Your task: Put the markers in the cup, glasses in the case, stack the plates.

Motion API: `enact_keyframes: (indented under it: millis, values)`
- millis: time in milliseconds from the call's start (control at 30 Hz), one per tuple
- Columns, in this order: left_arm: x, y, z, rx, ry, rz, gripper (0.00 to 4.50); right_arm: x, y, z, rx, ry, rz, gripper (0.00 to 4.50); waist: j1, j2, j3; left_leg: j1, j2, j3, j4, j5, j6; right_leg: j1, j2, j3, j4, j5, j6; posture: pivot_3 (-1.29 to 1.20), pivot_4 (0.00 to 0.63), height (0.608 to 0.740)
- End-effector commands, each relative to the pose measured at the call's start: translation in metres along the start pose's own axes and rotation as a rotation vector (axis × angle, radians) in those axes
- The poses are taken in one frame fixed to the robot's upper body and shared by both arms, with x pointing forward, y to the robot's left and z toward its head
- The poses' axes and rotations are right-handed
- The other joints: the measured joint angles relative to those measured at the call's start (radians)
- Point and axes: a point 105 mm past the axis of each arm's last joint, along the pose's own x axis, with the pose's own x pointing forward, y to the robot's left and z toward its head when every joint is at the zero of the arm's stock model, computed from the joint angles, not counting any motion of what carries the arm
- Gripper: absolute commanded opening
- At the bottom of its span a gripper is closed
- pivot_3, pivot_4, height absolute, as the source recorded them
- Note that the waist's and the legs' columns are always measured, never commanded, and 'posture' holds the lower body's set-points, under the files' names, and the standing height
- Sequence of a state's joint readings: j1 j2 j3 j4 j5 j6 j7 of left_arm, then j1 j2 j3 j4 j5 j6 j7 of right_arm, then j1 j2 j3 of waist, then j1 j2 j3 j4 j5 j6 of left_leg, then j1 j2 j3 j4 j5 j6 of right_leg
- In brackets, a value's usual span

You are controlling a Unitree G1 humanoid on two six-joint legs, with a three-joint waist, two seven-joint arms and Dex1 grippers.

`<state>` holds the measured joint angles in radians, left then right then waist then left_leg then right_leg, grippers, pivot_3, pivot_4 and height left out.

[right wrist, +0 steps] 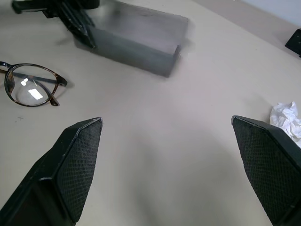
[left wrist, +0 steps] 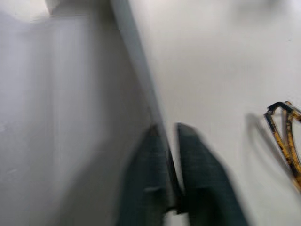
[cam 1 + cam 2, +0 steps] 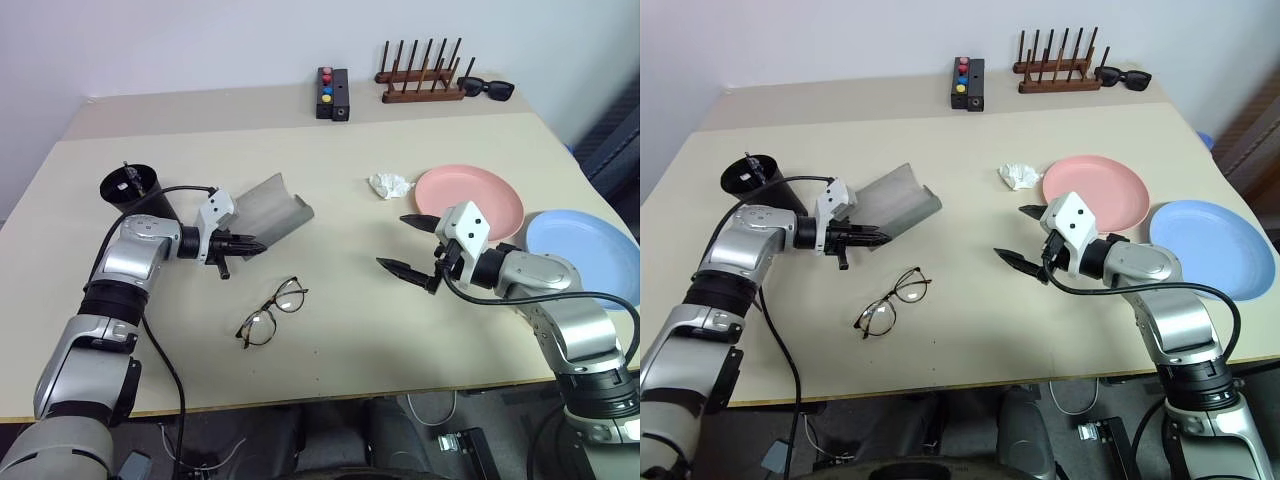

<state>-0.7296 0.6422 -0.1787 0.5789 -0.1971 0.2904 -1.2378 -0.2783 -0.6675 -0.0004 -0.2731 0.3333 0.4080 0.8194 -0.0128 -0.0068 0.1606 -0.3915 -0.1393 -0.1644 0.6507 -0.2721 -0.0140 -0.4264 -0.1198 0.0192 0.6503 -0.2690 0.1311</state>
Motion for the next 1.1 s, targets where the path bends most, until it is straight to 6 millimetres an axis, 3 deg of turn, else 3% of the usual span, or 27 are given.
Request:
enact_keyframes:
  millis: [33,233,467,633,767,1100]
  values:
    - [-0.011,0.006,0.004,0.037,0.004,0.027,0.05,0.0,0.0,0.011,-0.03,-0.043,-0.006,4.5,-0.001,0.0,0.0,0.0,0.0,0.0,0.0,0.0,0.0,0.0,0.0,0.0,0.0,0.0,0.0,0.0,0.15,0.74]
    - [-0.019,0.005,0.011,0.144,0.023,-0.014,0.05,0.002,-0.002,0.01,-0.031,-0.044,-0.003,4.5,0.0,0.0,0.0,0.0,0.0,0.0,0.0,0.0,0.0,0.0,0.0,0.0,0.0,0.0,0.0,0.0,0.15,0.74]
    - [-0.03,-0.01,0.015,0.289,0.079,-0.193,0.05,0.003,-0.004,0.007,-0.042,-0.044,-0.002,4.5,0.001,0.0,0.0,0.0,0.0,0.0,0.0,0.0,0.0,0.0,0.0,0.0,0.0,0.0,0.0,0.0,0.15,0.74]
    - [-0.025,-0.017,0.019,0.348,0.089,-0.262,0.05,0.004,-0.004,0.006,-0.046,-0.047,-0.002,4.5,0.0,0.0,0.0,0.0,0.0,0.0,0.0,0.0,0.0,0.0,0.0,0.0,0.0,0.0,0.0,0.0,0.15,0.74]
    - [-0.021,-0.027,0.011,0.375,0.107,-0.316,0.05,0.003,-0.005,0.005,-0.048,-0.047,-0.006,4.5,-0.001,0.0,0.0,0.0,0.0,0.0,0.0,0.0,0.0,0.0,0.0,0.0,0.0,0.0,0.0,0.0,0.15,0.74]
    - [-0.016,-0.034,0.001,0.349,0.131,-0.312,0.05,0.003,-0.006,0.002,-0.047,-0.046,-0.016,4.5,0.0,0.0,0.0,0.0,0.0,0.0,0.001,0.0,0.0,0.0,0.0,0.0,0.0,0.0,0.0,0.0,0.15,0.74]
